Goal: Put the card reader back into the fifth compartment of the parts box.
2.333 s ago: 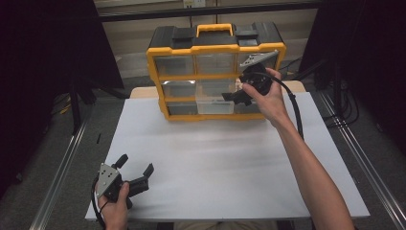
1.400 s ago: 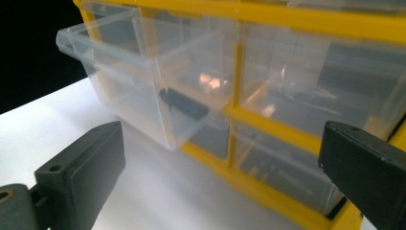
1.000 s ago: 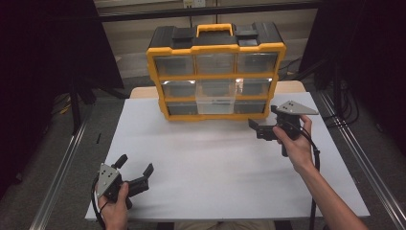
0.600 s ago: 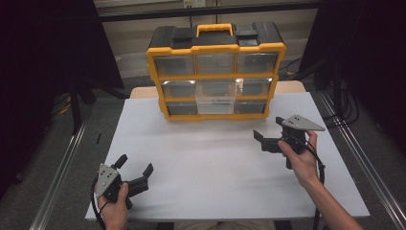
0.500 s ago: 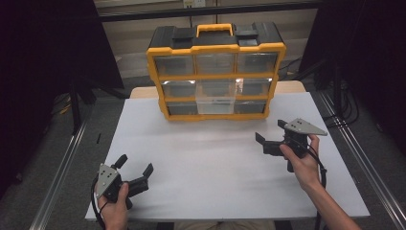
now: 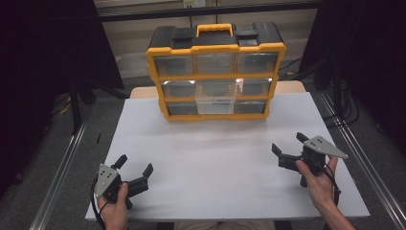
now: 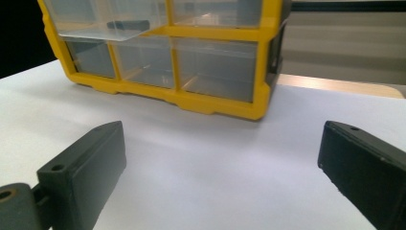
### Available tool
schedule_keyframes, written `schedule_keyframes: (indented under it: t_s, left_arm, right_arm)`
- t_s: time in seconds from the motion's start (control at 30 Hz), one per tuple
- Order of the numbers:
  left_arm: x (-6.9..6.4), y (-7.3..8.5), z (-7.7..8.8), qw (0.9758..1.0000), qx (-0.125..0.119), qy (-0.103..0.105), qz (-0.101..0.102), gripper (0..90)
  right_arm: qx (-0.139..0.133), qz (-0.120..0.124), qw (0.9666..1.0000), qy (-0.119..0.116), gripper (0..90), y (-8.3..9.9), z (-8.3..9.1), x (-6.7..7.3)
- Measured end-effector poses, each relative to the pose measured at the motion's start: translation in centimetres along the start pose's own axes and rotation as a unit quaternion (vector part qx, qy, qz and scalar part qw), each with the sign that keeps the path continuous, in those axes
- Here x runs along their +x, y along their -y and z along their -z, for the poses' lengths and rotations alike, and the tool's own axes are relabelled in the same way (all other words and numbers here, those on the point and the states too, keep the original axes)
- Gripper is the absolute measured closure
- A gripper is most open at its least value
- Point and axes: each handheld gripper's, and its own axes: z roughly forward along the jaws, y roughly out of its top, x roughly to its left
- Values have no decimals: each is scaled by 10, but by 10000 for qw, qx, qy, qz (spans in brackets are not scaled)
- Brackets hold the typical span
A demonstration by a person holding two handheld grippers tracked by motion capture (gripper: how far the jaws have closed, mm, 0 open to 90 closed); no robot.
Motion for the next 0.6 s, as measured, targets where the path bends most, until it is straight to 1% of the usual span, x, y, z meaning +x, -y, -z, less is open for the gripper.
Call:
schedule_keyframes:
  t_s: [0.17,0.27,0.43,0.53,0.6]
  left_arm:
    - [0,0,0,10000,9,-20,6,12]
    - [0,0,0,10000,13,-27,2,12]
    - [0,0,0,10000,-3,-32,16,11]
    - [1,0,0,10000,2,-31,20,11]
    - [1,0,0,10000,3,-34,23,11]
  right_arm:
    - [-11,-12,10000,96,19,8,11,-5]
    - [40,-3,9999,163,18,13,16,-7]
    - [-59,-96,9996,274,15,16,24,-12]
    - [33,-105,9997,228,17,19,21,-12]
    - [47,-55,9998,178,17,19,20,-11]
